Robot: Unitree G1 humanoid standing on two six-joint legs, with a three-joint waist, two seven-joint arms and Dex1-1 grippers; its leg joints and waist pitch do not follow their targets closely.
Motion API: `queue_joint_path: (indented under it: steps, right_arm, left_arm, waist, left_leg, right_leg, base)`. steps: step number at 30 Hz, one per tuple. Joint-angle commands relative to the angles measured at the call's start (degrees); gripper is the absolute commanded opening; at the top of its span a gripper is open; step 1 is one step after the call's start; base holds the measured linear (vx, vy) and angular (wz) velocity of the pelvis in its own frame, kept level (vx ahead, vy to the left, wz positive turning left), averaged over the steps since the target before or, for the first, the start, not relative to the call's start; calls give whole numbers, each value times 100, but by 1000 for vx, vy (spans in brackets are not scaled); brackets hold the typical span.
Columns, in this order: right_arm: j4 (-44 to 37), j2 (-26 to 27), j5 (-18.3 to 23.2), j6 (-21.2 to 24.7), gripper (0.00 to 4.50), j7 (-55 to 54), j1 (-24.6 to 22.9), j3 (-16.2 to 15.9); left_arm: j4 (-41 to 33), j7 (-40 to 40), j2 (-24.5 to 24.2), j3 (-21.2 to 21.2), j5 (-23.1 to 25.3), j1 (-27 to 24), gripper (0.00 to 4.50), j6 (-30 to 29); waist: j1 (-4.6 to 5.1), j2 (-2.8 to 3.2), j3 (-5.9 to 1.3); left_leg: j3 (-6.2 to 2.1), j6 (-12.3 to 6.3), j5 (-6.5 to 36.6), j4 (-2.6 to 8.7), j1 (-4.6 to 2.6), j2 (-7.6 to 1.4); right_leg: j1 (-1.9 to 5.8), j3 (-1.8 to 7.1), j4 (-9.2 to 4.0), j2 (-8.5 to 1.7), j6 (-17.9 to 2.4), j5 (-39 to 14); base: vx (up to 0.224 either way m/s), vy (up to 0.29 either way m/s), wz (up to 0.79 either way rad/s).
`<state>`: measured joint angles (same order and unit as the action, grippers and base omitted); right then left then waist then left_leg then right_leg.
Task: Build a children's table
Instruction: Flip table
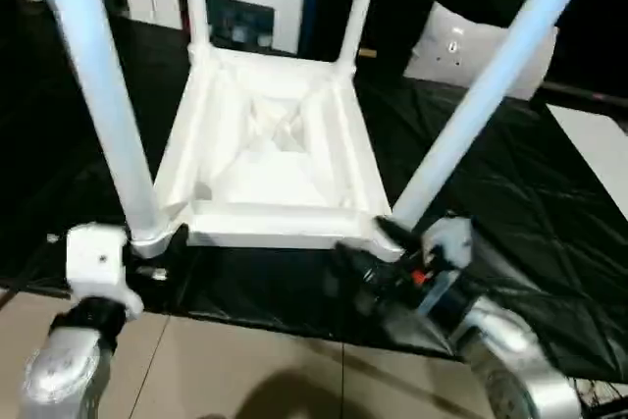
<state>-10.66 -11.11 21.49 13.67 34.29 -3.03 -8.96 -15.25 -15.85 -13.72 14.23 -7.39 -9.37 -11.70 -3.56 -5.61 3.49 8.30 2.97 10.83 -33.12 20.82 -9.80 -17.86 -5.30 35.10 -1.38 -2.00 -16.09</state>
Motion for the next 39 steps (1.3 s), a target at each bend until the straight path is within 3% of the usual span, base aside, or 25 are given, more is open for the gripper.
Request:
queue_joint_path:
  steps: [1, 3, 5, 9, 11, 16, 17, 28, 35, 39]
  right_arm:
    - [-82, -104, -130, 7, 450, 97, -32, -57]
    - [-62, -144, -178, 65, 450, 172, -24, -175]
    - [-2, -217, -244, 76, 450, 246, -4, -285]
    - [133, -193, -305, 34, 450, 197, 65, -335]
    - [158, -190, -331, 18, 450, 193, 90, -354]
    - [232, -144, -398, -10, 450, 187, 168, -424]
    - [248, -135, -406, -19, 450, 191, 177, -440]
    - [353, -113, -521, -120, 450, 227, 185, -542]
    - [402, -115, -464, -154, 450, 431, 203, -627]
    - [532, -14, -348, -26, 450, 501, 297, -697]
  left_arm:
    - [137, 104, -2, 92, -77, 156, 412, -96]
    - [279, 202, -45, 163, -109, 344, 407, -95]
    - [376, 183, -64, 123, -118, 445, 369, -38]
    - [404, 240, -4, 70, -73, 525, 364, -77]
    - [398, 263, 41, 66, -89, 538, 329, -107]
    - [407, 301, 120, 14, -188, 565, 312, -143]
    - [409, 315, 128, 9, -188, 564, 285, -148]
    - [394, 207, 188, -58, -370, 558, 219, -340]
    - [337, 370, 408, 56, -738, 633, 211, -832]
    - [105, 642, 869, 280, -1562, 702, 211, -1721]
  waist:
    - [-12, 151, -163]
    - [-14, 145, -161]
    - [-30, 139, -178]
    - [-34, 132, -192]
    - [-38, 115, -204]
    - [-46, 99, -218]
    - [-46, 78, -220]
    - [-107, 101, -255]
    - [-151, 90, -253]
    - [-138, 64, -242]
  left_leg:
    - [-205, -182, 992, 459, -103, -525]
    - [-204, -178, 1001, 460, -94, -527]
    - [-200, -195, 922, 452, -97, -523]
    - [-191, -208, 878, 448, -95, -529]
    - [-186, -207, 869, 442, -92, -532]
    - [-178, -209, 831, 432, -90, -527]
    - [-175, -207, 846, 435, -91, -530]
    - [-172, -143, 824, 429, -111, -542]
    - [-163, -95, 914, 431, -105, -532]
    - [-149, -52, 1021, 432, -96, -522]
  right_leg:
    - [70, 451, -411, -808, -621, 353]
    - [71, 452, -407, -810, -690, 397]
    - [80, 453, -401, -820, -714, 465]
    - [79, 453, -389, -822, -764, 505]
    - [89, 453, -391, -833, -795, 470]
    - [86, 451, -394, -831, -817, 420]
    - [88, 453, -400, -831, -803, 387]
    - [83, 451, -376, -825, -767, 548]
    - [91, 461, -395, -830, -773, 325]
    - [91, 465, -394, -833, -865, 95]
  base:
    - [0, 0, 0]
    - [0, 0, 0]
    - [0, 0, 0]
    - [0, 0, 0]
    - [0, 0, 0]
    - [0, 0, 0]
    - [0, 0, 0]
    - [0, 0, 0]
    - [0, 0, 0]
    - [0, 0, 0]
